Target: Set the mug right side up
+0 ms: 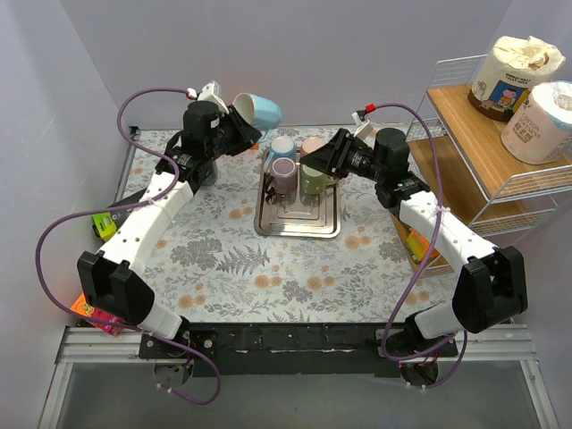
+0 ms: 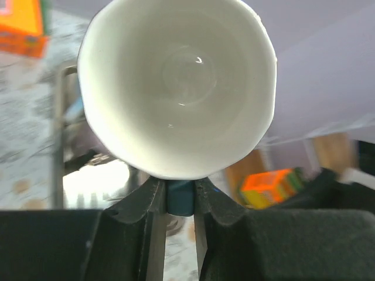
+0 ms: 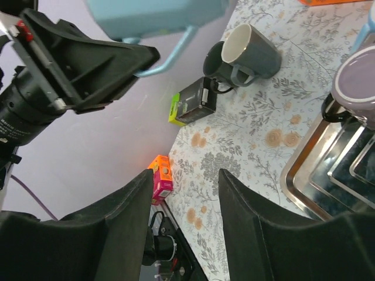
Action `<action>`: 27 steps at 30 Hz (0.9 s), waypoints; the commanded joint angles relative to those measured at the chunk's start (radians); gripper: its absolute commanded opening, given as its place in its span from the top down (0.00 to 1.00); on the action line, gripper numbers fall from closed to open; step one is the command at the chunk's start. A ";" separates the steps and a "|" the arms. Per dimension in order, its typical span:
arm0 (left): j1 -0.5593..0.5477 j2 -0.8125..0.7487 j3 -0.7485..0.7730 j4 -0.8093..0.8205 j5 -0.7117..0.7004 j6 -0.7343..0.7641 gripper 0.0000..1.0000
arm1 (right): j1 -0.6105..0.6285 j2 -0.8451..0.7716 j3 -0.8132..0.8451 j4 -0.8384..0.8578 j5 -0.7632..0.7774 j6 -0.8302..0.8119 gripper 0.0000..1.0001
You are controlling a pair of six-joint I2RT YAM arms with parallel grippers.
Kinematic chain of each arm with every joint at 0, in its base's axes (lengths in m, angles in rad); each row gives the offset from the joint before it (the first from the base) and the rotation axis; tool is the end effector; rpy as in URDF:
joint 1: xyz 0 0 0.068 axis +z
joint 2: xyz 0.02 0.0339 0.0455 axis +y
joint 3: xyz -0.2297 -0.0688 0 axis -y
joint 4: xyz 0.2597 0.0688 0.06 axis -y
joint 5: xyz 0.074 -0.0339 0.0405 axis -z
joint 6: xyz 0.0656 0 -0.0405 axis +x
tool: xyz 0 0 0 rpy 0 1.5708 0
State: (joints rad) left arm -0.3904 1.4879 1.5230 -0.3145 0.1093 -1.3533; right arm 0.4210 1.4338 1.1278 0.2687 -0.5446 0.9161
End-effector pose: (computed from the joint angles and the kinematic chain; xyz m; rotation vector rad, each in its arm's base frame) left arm 0.3600 -0.1559 0.3731 -0.8797 1.8675 -1.2622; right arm 0.3369 0.1881 0.3152 -0.0276 1.8133 1.4295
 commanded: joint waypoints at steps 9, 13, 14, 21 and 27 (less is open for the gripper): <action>0.004 0.075 -0.024 -0.160 -0.413 0.284 1.00 | -0.002 -0.027 0.069 -0.167 0.070 -0.108 0.45; 0.005 0.132 -0.037 -0.144 -0.424 0.296 1.00 | -0.002 -0.055 0.072 -0.194 0.112 -0.157 0.45; 0.005 0.149 -0.035 -0.137 -0.425 0.305 1.00 | -0.002 -0.056 0.075 -0.201 0.118 -0.166 0.45; 0.004 0.342 0.060 -0.140 -0.490 0.390 1.00 | -0.002 -0.069 0.052 -0.227 0.123 -0.169 0.45; 0.007 0.419 0.089 -0.121 -0.505 0.411 1.00 | -0.002 -0.072 0.052 -0.220 0.106 -0.180 0.45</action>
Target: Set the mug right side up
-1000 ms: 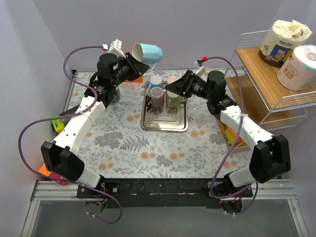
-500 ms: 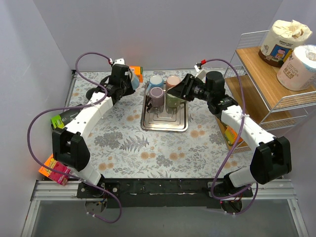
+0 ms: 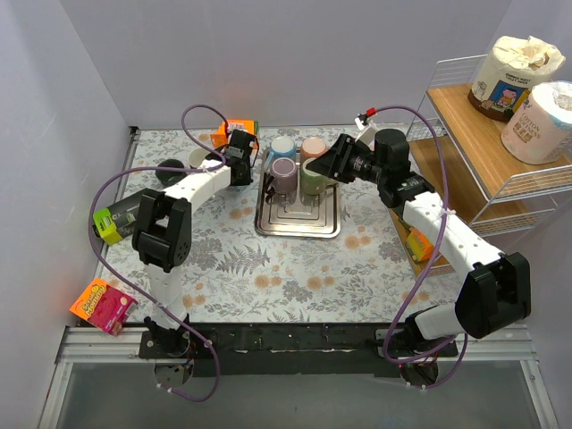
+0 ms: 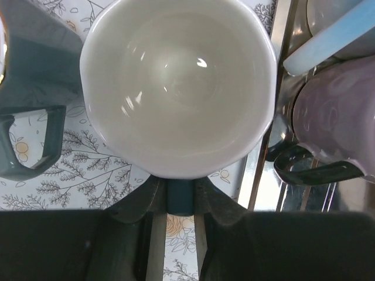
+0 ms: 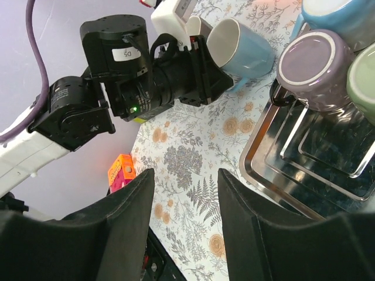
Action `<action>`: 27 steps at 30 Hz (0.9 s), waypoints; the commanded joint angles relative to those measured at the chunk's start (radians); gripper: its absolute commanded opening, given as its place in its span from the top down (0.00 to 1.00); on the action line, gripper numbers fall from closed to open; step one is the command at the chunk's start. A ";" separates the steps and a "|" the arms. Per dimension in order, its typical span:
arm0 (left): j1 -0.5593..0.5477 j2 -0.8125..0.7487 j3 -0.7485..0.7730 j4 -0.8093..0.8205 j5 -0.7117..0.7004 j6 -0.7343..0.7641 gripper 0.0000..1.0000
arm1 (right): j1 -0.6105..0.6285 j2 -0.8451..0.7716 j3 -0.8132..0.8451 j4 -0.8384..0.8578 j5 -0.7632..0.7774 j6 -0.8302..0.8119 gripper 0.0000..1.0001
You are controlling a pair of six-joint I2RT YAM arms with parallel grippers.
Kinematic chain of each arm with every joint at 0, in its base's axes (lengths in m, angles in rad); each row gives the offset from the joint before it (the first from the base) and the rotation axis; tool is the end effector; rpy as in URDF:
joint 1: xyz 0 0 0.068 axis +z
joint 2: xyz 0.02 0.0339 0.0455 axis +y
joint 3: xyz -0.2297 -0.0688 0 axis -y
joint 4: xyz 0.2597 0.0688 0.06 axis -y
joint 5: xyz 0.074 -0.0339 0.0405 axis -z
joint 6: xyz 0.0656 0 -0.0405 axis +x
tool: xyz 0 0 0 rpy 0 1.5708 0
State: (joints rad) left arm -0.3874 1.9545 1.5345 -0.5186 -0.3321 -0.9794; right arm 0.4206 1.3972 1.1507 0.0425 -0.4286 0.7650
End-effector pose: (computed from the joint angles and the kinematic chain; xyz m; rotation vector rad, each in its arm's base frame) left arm 0.4228 -0.1494 0.1657 -0.8409 2.2981 -0.1871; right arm 0.3337 0.1791 0.3075 -0.0062 1.9291 1.2070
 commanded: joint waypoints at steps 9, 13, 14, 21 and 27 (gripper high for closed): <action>0.016 0.041 0.156 0.037 -0.039 0.062 1.00 | -0.002 -0.014 0.033 -0.001 -0.027 -0.018 0.45; 0.019 0.067 0.185 0.000 -0.036 0.053 0.95 | -0.002 -0.010 0.032 -0.006 -0.025 -0.015 0.45; 0.019 0.070 0.190 -0.004 -0.035 0.054 0.94 | -0.002 -0.010 0.029 -0.006 -0.024 -0.015 0.45; 0.024 0.095 0.228 -0.043 -0.028 0.041 0.86 | -0.002 -0.010 0.017 -0.001 -0.022 -0.003 0.46; 0.025 0.090 0.242 -0.046 -0.016 0.038 0.43 | -0.002 -0.012 0.015 -0.004 -0.021 -0.001 0.45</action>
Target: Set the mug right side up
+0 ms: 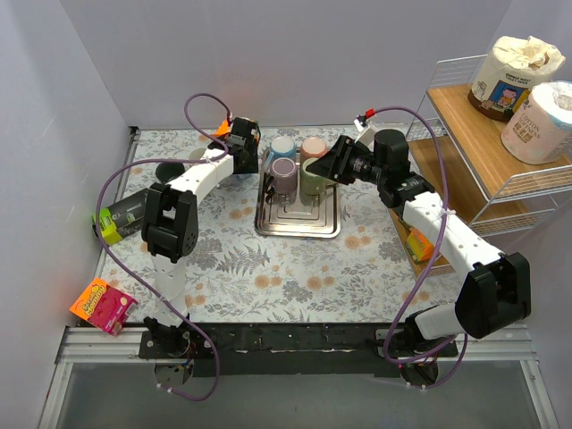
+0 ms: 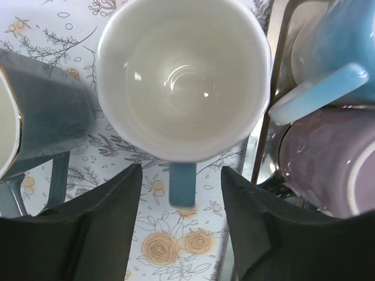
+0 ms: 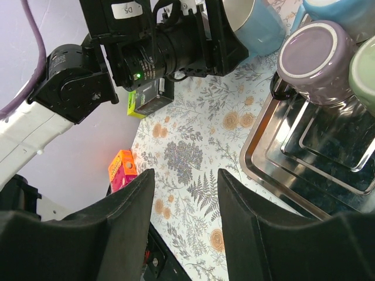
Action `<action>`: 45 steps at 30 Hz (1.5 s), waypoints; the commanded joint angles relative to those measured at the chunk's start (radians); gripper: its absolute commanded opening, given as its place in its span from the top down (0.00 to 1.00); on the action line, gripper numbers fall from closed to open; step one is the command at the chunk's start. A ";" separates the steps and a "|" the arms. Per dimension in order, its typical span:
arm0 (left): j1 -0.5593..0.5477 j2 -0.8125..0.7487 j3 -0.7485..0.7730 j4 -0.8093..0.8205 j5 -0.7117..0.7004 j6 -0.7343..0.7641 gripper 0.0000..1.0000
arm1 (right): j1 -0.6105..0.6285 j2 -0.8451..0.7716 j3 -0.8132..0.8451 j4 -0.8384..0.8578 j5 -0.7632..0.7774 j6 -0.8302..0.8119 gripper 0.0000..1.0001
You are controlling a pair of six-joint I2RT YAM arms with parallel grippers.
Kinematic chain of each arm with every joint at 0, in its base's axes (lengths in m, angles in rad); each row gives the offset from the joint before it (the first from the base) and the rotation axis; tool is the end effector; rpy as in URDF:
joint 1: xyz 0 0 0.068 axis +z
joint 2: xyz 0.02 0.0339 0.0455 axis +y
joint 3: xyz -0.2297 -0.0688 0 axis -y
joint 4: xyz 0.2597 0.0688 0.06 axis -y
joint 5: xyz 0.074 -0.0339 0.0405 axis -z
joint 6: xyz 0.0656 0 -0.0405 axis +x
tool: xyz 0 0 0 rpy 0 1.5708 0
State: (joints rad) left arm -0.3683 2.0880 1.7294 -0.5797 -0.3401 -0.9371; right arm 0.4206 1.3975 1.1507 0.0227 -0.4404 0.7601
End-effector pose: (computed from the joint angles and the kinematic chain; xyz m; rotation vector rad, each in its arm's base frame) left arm 0.4539 -0.1517 0.1686 -0.8151 2.3004 -0.1519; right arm 0.3326 0.1794 0.3049 -0.0135 1.9508 1.2099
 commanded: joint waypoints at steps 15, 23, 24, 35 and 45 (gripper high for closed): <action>-0.012 -0.317 -0.132 0.079 0.191 -0.075 0.14 | 0.000 0.011 0.018 0.016 -0.015 0.027 0.46; -0.017 -0.490 -0.335 0.262 0.606 0.029 0.12 | 0.000 0.028 0.018 0.028 -0.037 0.039 0.46; -0.017 -0.477 -0.332 0.261 0.631 0.034 0.13 | 0.001 0.028 0.018 0.026 -0.037 0.038 0.46; -0.024 -0.310 -0.312 0.320 0.633 0.075 0.28 | 0.000 0.014 -0.023 0.036 -0.037 0.045 0.47; -0.027 -0.203 -0.295 0.383 0.575 0.101 0.27 | 0.001 0.021 -0.023 0.036 -0.044 0.045 0.48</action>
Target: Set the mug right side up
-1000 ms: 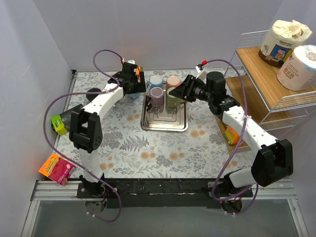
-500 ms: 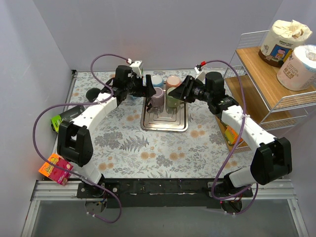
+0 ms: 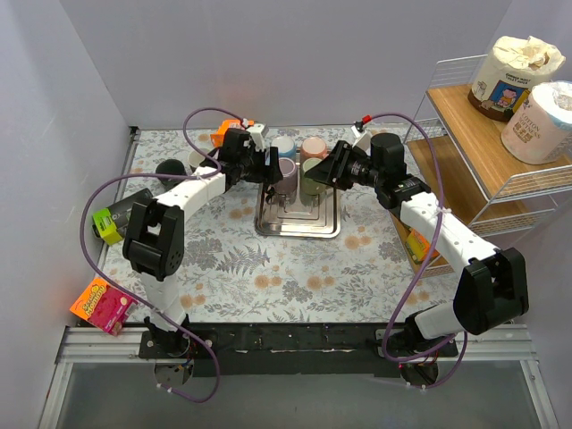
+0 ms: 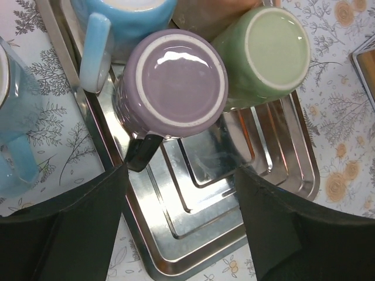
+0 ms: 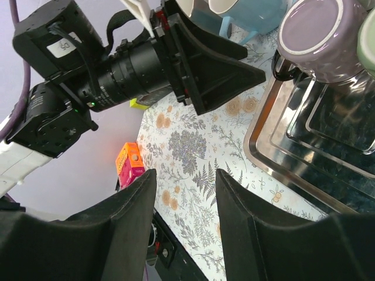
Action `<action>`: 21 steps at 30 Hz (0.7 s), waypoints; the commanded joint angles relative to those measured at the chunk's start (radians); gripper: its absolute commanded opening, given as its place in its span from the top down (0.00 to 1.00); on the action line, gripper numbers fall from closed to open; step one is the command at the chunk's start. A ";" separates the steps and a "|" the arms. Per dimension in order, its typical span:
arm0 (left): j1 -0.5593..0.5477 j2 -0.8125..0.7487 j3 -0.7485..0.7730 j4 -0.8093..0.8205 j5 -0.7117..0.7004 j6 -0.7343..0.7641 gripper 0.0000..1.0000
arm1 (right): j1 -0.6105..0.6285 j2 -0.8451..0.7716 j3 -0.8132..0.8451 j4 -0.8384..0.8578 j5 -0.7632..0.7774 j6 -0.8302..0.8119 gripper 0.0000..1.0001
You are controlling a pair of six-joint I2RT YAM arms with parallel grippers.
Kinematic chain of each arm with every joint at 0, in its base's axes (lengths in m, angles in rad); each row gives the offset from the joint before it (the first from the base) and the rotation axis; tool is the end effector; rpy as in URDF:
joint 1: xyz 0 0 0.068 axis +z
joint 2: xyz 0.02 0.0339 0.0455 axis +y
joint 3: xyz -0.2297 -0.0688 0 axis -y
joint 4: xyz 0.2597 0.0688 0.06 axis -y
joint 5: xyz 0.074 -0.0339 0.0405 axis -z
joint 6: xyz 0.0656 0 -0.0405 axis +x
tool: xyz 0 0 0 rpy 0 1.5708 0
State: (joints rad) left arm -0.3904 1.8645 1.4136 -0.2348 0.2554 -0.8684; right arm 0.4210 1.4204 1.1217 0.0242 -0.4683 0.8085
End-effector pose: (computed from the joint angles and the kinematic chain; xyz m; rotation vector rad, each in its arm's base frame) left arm 0.4124 -0.1876 0.1871 -0.4278 2.3748 -0.9219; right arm 0.3338 0.1819 0.2856 0.0304 2.0186 1.2548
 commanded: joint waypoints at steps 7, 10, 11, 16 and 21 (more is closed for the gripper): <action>-0.018 0.079 0.051 0.037 -0.047 0.055 0.31 | 0.001 0.002 0.004 0.026 -0.018 -0.003 0.48; -0.019 0.097 0.061 0.034 -0.048 0.075 0.34 | 0.001 0.003 -0.002 0.026 -0.016 -0.003 0.49; -0.021 0.104 0.065 0.034 -0.047 0.080 0.34 | -0.001 0.003 -0.002 0.028 -0.016 -0.002 0.49; -0.024 0.137 0.105 0.023 -0.042 0.106 0.35 | -0.001 0.008 -0.002 0.026 -0.018 0.000 0.49; -0.030 0.171 0.142 0.005 -0.053 0.120 0.47 | 0.001 0.025 0.009 0.013 -0.029 0.003 0.50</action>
State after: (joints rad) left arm -0.4118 2.0209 1.5059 -0.2123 0.2180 -0.7818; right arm 0.4210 1.4300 1.1160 0.0238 -0.4755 0.8097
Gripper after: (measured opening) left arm 0.558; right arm 0.508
